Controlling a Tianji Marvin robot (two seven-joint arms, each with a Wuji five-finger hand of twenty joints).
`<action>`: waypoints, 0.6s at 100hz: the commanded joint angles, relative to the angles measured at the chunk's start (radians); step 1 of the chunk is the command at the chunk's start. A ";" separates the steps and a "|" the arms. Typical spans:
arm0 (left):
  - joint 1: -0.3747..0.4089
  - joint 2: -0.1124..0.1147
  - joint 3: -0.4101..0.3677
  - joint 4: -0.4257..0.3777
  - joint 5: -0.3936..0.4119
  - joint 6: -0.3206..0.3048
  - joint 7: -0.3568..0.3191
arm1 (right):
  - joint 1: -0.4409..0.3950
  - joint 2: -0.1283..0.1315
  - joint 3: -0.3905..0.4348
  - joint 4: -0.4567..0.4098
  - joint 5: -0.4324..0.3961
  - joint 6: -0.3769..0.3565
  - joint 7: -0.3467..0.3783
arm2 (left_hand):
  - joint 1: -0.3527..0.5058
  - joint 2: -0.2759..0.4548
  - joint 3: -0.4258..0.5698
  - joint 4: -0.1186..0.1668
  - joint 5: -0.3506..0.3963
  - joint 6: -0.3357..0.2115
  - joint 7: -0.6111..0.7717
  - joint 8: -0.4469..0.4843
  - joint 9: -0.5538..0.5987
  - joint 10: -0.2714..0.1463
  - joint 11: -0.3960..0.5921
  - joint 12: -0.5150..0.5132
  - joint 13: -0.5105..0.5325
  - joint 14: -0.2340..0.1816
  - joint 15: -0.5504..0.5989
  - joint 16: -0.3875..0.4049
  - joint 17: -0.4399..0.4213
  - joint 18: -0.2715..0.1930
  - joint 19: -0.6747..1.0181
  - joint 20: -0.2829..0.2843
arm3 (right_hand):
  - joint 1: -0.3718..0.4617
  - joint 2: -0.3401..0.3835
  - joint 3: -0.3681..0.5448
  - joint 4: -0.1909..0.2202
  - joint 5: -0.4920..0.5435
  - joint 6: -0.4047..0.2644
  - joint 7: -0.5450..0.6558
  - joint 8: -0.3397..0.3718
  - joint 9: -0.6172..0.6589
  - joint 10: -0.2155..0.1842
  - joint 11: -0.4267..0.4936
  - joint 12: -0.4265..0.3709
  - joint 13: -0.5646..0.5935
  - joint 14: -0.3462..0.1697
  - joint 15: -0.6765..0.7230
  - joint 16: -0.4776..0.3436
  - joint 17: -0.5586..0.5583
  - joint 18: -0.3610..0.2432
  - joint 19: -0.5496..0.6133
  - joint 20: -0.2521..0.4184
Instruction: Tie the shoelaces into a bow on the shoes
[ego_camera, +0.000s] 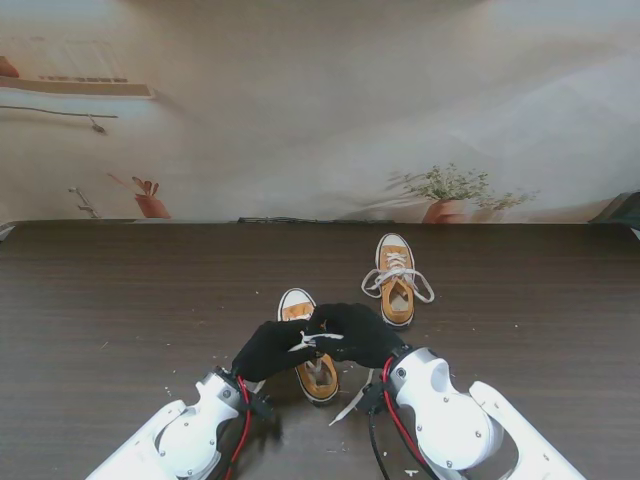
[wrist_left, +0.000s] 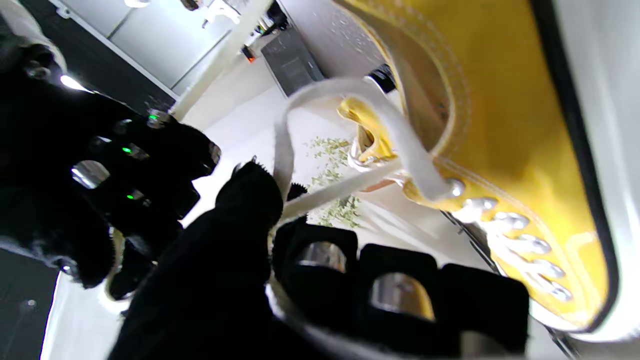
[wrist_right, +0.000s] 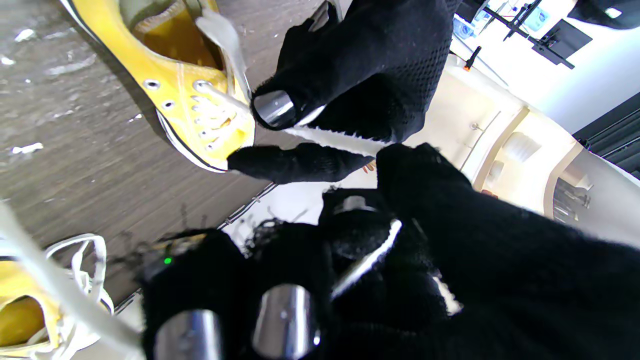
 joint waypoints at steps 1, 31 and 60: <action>-0.002 0.001 0.006 -0.003 -0.031 -0.018 -0.047 | -0.005 0.002 0.001 -0.004 -0.002 -0.002 0.015 | -0.012 -0.033 0.041 -0.003 0.002 -0.129 -0.060 -0.042 0.076 0.127 0.017 0.004 0.022 0.051 0.046 0.034 0.035 -0.222 0.251 -0.009 | 0.035 0.009 -0.015 0.016 0.011 -0.042 0.000 -0.015 0.069 0.024 0.052 0.021 0.029 -0.025 0.078 0.017 0.037 -0.001 0.287 0.016; 0.018 0.016 -0.007 -0.035 -0.044 -0.026 -0.093 | -0.014 0.003 0.004 -0.004 -0.016 -0.006 0.011 | 0.078 0.033 -0.010 0.032 0.019 -0.218 0.317 0.178 0.070 0.089 0.034 0.007 0.022 0.044 0.044 0.032 0.034 -0.223 0.251 -0.014 | 0.033 0.006 -0.015 0.015 0.008 -0.042 -0.003 -0.016 0.069 0.021 0.050 0.022 0.029 -0.024 0.077 0.017 0.037 -0.001 0.287 0.016; 0.067 0.031 -0.074 -0.084 -0.013 0.000 -0.112 | -0.049 0.017 0.052 -0.017 -0.179 -0.048 0.003 | 0.088 0.044 0.003 0.025 0.005 -0.156 0.292 0.234 0.062 0.087 0.041 0.007 0.023 0.033 0.040 0.029 0.034 -0.225 0.251 -0.023 | 0.007 -0.012 -0.012 0.018 -0.053 -0.040 -0.030 -0.035 0.070 0.000 0.044 0.020 0.030 -0.044 0.075 0.016 0.038 -0.011 0.287 0.008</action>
